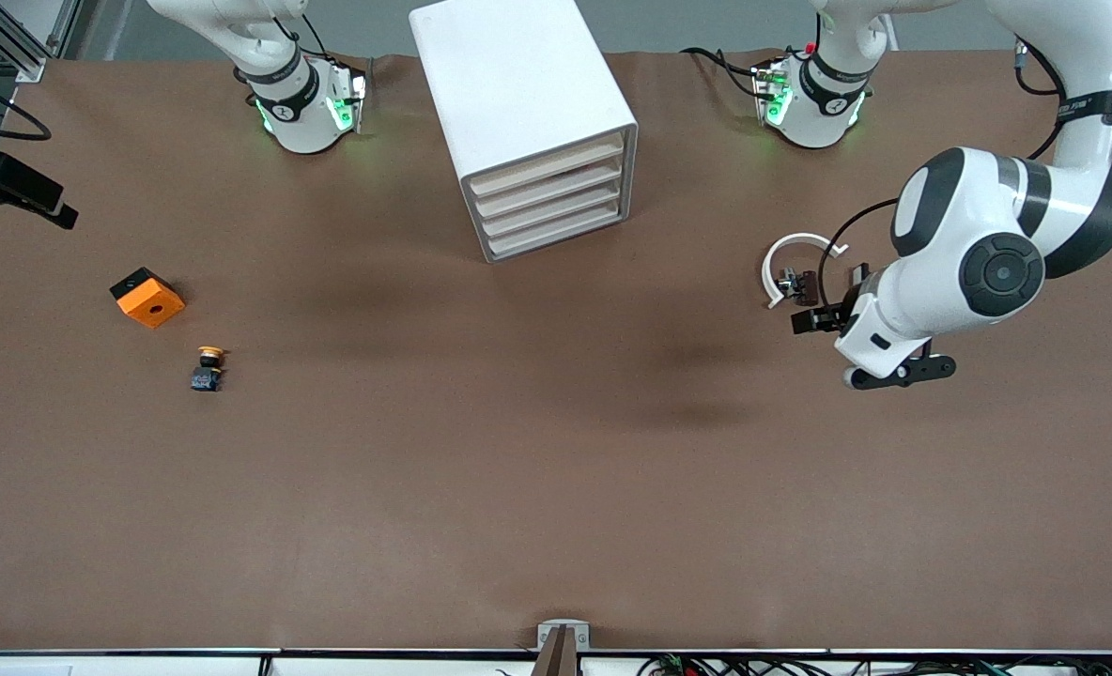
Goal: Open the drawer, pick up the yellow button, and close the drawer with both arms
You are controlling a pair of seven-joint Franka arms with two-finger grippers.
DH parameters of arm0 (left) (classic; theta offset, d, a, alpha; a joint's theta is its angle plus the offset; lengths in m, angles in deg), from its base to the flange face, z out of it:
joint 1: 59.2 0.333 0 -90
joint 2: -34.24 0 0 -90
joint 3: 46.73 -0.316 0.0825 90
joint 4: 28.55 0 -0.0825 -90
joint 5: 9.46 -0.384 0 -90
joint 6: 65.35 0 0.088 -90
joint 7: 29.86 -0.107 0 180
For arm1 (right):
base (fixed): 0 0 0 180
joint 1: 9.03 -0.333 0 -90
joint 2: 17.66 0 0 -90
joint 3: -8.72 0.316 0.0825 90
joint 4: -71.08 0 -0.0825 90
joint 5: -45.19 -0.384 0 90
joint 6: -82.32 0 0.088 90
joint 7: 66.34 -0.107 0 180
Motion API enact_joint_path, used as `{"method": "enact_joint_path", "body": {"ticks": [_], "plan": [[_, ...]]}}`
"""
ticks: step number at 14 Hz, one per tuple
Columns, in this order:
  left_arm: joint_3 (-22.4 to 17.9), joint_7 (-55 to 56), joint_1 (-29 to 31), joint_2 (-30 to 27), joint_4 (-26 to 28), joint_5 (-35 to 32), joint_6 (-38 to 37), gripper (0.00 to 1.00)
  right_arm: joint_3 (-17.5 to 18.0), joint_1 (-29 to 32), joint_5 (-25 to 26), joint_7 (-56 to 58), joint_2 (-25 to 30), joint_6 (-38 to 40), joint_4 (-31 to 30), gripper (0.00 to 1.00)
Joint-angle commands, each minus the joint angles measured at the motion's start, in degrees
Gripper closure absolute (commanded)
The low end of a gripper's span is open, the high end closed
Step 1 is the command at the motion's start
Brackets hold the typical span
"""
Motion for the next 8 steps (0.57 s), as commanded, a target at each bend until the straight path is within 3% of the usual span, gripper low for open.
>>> {"method": "enact_joint_path", "body": {"ticks": [1, 6, 8], "plan": [[-8.3, -7.7, -4.6, -5.6, 5.0, 1.9, -0.2, 0.0, -0.5, -0.4, -0.4, 2.6, -0.2, 0.6, 1.1, 0.0], [-17.8, -18.8, -6.9, -12.6, 9.5, 1.9, -0.1, 0.0, -0.2, -0.6, -0.1, 3.0, -0.2, 0.7, 1.2, 0.0], [-18.0, -20.8, -4.9, -16.0, 9.8, 1.9, -0.2, 0.0, -0.5, -0.3, -0.6, 2.8, -0.2, 1.1, 1.2, 0.0]]}}
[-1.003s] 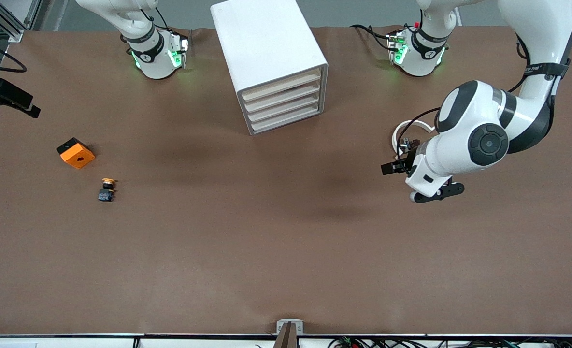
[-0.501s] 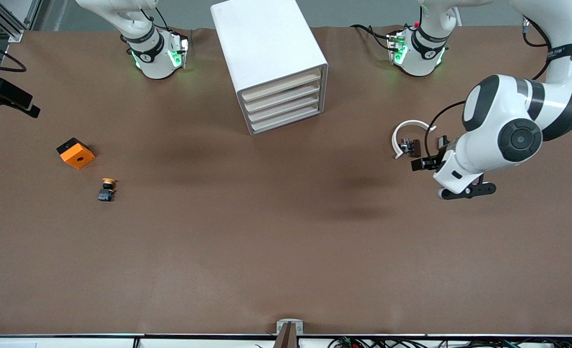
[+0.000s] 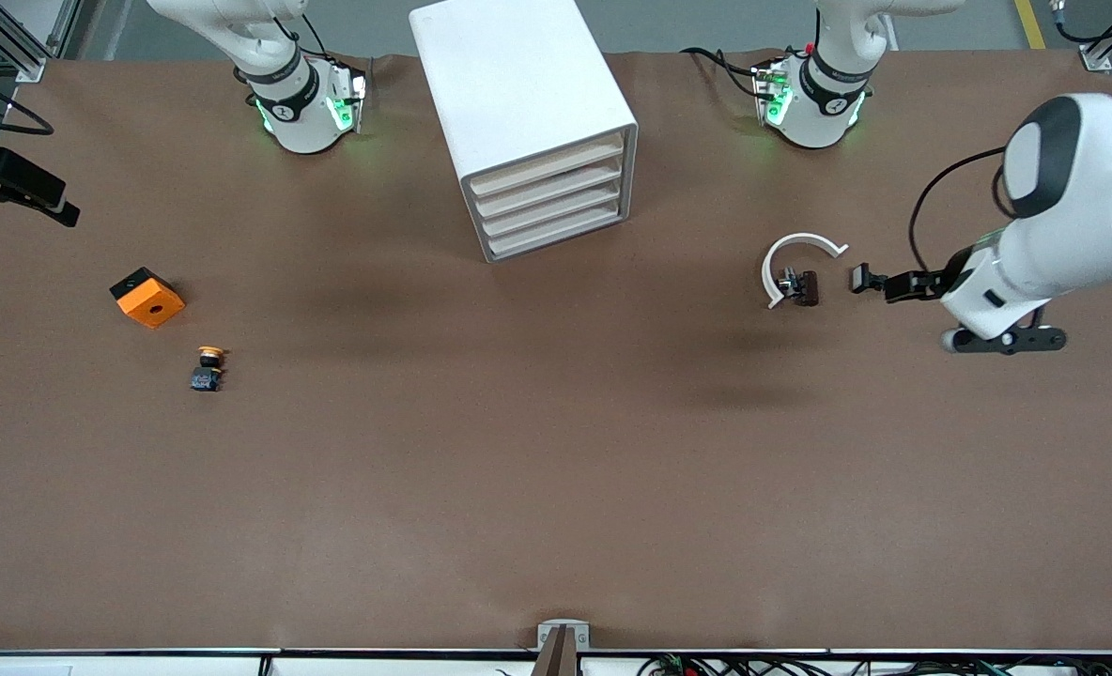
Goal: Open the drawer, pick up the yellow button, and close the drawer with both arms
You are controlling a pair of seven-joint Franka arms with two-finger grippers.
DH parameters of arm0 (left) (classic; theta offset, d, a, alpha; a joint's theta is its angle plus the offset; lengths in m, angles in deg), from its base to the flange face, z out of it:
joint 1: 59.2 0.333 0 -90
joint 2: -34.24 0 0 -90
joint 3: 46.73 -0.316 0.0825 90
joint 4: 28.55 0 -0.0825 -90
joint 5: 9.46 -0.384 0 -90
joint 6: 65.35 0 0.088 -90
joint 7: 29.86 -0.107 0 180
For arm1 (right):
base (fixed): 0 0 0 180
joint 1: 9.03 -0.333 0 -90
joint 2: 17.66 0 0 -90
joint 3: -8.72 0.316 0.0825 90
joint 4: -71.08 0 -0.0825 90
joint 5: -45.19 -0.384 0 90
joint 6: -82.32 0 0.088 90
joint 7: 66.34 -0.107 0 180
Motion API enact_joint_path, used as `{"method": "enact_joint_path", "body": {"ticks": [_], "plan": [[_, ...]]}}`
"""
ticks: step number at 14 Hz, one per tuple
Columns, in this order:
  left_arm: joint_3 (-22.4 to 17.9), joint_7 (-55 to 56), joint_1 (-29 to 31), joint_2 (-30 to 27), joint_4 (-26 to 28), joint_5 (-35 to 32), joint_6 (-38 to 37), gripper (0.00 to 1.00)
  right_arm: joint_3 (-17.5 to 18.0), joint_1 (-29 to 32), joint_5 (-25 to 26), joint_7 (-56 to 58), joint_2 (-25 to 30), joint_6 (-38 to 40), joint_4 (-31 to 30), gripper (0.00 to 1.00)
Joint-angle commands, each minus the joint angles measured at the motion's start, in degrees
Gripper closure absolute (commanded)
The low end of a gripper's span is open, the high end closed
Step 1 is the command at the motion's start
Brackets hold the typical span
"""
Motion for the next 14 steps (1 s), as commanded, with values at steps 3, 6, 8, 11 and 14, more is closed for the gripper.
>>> {"method": "enact_joint_path", "body": {"ticks": [3, 6, 8, 11, 14], "plan": [[2.3, -1.2, 4.4, -10.5, 2.1, 0.8, -1.9, 0.0, -0.2, -0.7, 0.4, -0.2, -0.2, 1.1, 1.5, 0.0], [7.5, 2.4, 7.2, -12.9, 0.1, 0.4, -3.6, 0.0, -0.4, -0.4, -0.1, 0.4, -0.2, 1.1, 1.9, 0.0], [7.6, 2.5, 7.2, -13.3, -2.9, 0.6, -5.7, 0.0, -0.4, -0.4, -0.1, -0.1, -0.2, 1.2, 1.9, 0.0], [7.5, 1.9, 7.2, -13.3, -6.3, 0.7, -9.5, 0.0, -0.4, -0.5, -0.3, -0.1, -0.2, 1.1, 2.1, 0.0], [7.7, 1.7, 7.1, -13.4, -6.9, 0.7, -10.8, 0.0, -0.5, 0.0, -0.6, -0.2, -0.2, 3.1, 1.6, 0.0]]}}
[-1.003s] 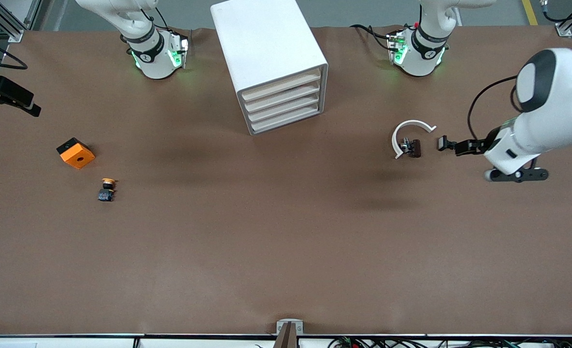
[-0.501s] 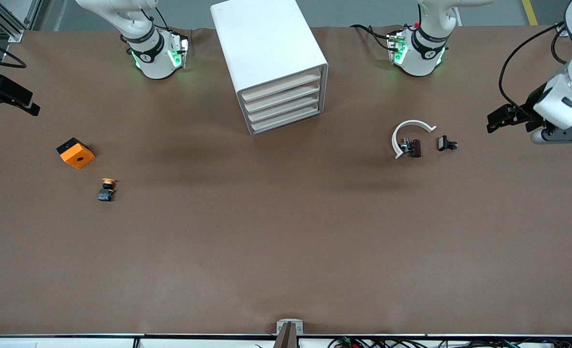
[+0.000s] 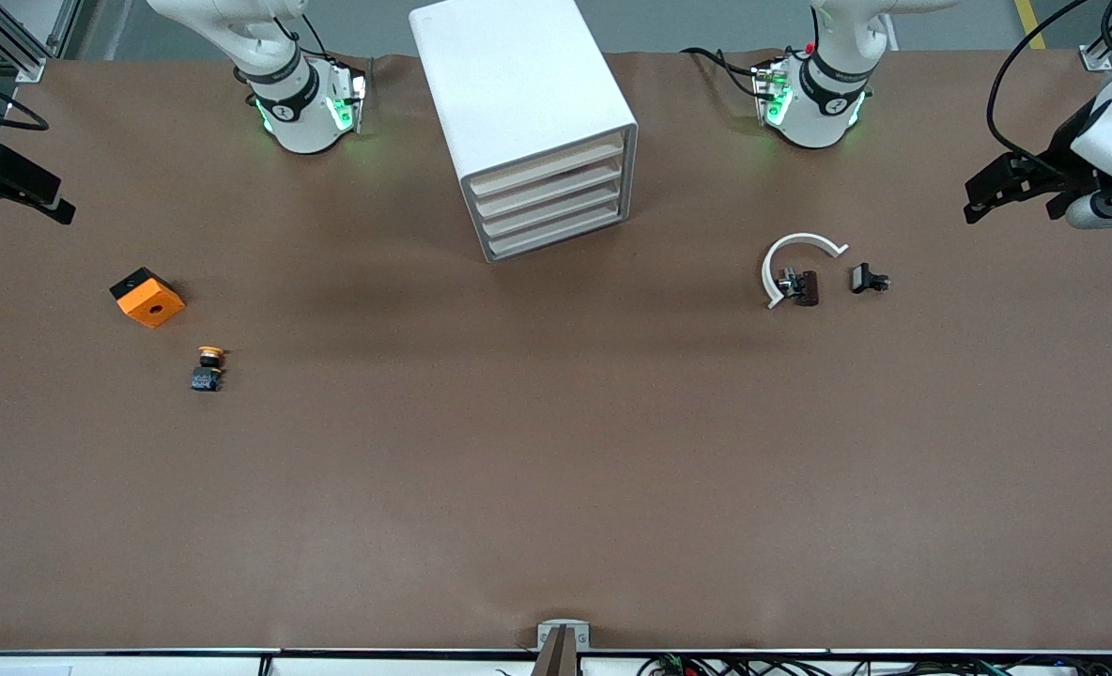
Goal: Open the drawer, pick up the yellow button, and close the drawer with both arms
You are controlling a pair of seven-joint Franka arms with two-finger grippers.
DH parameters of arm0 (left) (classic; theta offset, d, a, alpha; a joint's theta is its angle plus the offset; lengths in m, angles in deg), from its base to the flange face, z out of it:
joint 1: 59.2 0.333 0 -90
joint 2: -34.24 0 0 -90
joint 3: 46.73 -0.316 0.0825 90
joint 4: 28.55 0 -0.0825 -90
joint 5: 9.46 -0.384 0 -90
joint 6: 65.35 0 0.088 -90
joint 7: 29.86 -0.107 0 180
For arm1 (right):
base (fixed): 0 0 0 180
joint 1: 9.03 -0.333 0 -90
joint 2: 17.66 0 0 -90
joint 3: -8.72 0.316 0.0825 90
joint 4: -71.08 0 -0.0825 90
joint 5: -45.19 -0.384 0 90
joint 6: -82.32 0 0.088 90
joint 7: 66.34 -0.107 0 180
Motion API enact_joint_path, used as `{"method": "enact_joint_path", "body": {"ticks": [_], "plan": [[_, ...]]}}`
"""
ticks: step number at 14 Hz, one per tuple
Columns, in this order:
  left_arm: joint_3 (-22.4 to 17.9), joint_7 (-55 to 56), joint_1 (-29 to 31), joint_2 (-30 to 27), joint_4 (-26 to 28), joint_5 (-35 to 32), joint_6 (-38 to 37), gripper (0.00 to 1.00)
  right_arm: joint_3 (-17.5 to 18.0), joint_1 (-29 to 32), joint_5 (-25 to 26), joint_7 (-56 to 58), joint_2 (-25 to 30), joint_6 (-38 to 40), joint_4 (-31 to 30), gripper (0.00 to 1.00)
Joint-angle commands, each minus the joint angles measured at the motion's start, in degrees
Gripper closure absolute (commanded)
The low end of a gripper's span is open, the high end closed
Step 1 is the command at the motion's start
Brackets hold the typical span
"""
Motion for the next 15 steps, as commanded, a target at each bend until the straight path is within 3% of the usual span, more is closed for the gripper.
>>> {"method": "enact_joint_path", "body": {"ticks": [1, 15], "plan": [[0.7, -0.9, 0.7, 0.1, -2.0, 0.6, -1.7, 0.0, -0.4, 0.1, -0.7, -0.2, -0.2, 2.5, 0.8, 0.0], [0.1, -2.4, 0.8, 2.4, -4.6, 0.4, -1.9, 0.0, 0.0, -0.1, -0.7, 0.0, 7.9, 3.0, -5.4, 0.0]]}}
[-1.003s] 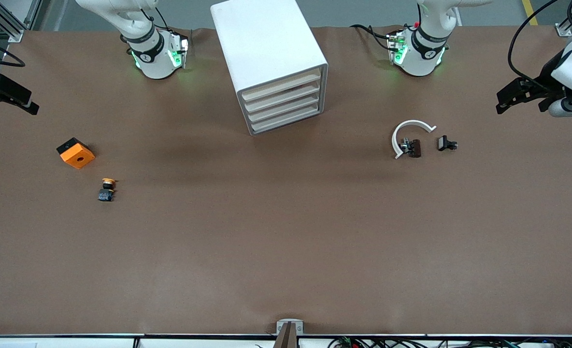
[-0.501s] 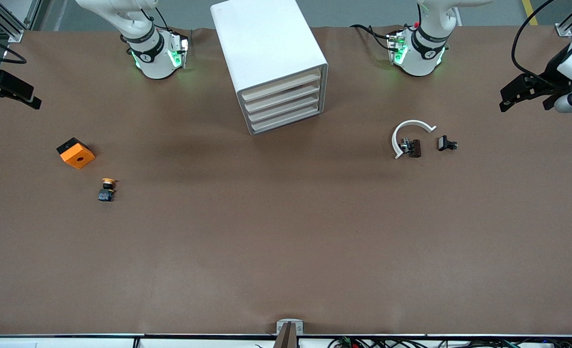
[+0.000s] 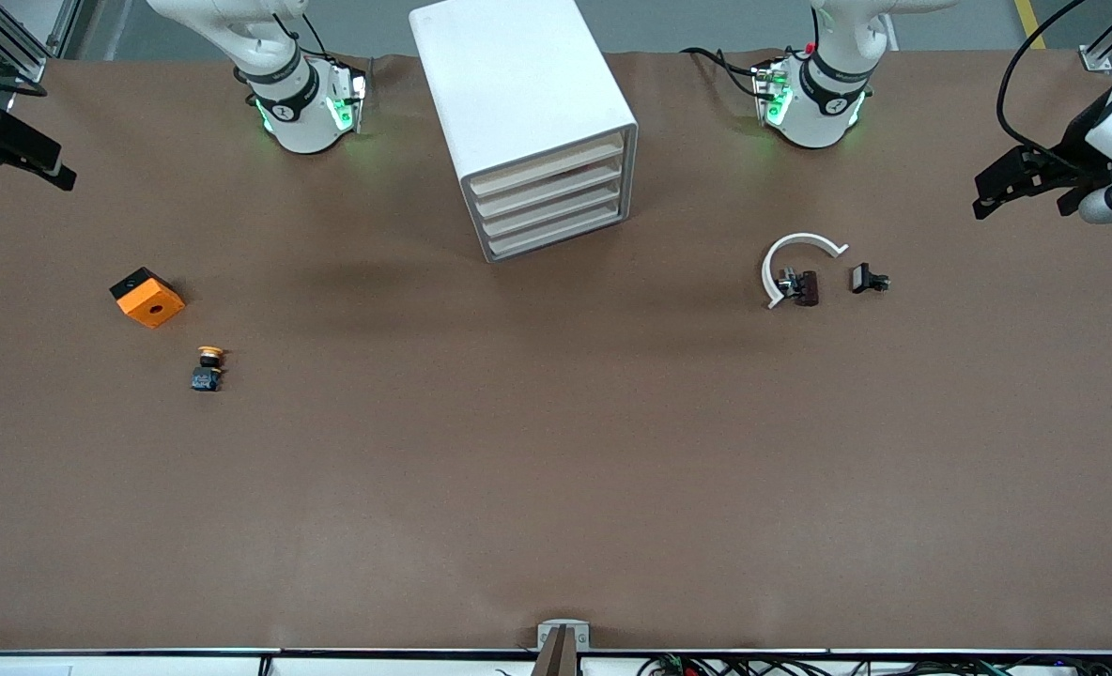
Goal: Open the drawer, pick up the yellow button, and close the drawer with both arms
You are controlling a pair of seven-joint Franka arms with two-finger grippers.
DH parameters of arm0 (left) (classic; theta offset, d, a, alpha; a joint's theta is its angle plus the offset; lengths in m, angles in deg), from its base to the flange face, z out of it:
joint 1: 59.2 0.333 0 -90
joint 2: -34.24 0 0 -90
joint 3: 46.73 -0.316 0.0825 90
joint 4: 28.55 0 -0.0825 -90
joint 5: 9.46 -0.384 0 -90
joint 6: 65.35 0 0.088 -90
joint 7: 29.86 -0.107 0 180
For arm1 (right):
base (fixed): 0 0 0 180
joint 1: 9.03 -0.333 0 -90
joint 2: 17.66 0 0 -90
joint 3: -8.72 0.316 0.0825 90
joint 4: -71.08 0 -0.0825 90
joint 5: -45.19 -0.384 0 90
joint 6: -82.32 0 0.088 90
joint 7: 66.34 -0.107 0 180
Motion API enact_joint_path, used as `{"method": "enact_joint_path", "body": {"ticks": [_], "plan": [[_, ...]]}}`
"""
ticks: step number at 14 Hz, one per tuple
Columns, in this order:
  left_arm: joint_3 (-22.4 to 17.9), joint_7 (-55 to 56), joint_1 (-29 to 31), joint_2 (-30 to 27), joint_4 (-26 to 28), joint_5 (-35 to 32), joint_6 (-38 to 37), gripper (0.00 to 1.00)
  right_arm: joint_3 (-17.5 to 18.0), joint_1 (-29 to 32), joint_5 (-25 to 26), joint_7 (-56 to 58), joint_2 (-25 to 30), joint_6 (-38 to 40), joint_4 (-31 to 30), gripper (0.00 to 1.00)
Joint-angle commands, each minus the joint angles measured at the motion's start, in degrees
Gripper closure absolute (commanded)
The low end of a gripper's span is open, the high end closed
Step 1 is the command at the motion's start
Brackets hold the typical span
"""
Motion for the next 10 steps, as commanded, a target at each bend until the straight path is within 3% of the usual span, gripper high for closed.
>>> {"method": "enact_joint_path", "body": {"ticks": [1, 10], "plan": [[0.2, -1.3, 0.7, 1.0, -1.9, 0.5, -0.7, 0.0, 0.2, -0.1, -0.6, 0.0, 2.8, -0.1, -2.4, 0.0], [0.2, -1.3, 0.7, 1.0, -2.4, 0.5, -0.7, 0.0, -0.1, 0.3, 0.2, 0.6, 3.3, -4.4, -5.6, 0.0]]}}
